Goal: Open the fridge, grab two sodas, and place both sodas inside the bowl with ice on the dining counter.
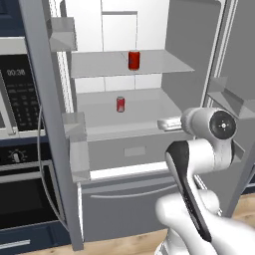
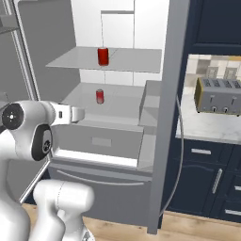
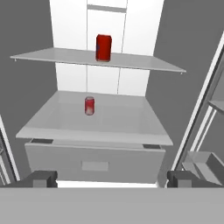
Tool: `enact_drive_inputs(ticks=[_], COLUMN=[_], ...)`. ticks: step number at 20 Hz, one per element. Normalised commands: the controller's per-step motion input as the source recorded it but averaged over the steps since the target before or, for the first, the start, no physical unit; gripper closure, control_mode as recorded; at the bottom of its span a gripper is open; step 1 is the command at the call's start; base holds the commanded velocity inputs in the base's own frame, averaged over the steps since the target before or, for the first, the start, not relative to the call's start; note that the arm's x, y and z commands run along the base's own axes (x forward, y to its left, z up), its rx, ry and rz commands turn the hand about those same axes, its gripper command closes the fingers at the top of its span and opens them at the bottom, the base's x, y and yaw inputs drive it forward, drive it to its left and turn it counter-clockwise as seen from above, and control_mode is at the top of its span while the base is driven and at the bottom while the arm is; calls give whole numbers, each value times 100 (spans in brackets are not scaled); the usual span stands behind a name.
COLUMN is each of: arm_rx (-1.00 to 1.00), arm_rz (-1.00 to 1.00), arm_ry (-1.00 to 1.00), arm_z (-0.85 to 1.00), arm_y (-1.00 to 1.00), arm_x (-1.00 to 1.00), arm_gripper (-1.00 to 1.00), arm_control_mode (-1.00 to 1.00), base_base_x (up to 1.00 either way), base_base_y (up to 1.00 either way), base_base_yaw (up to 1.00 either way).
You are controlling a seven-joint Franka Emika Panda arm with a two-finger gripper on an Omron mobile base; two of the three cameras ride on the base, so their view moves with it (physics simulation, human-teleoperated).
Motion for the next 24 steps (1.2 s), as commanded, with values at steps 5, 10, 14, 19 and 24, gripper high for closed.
enact_drive_inputs(ticks=[5,10,14,19,24], arm_rx=[0,0,0,0,0], arm_rz=[0,0,0,0,0], arm_ry=[0,0,0,0,0], arm_z=[0,0,0,0,0], arm_y=[0,0,0,0,0], arm_x=[0,0,0,0,0], arm_gripper=[-100,-100,-100,-100,-100], arm_control_mode=[100,100,100,100,100], base_base_x=[40,46,74,76,67], base_base_y=[37,22,0,3,0], base_base_yaw=[-2,-1,0,-4,-5])
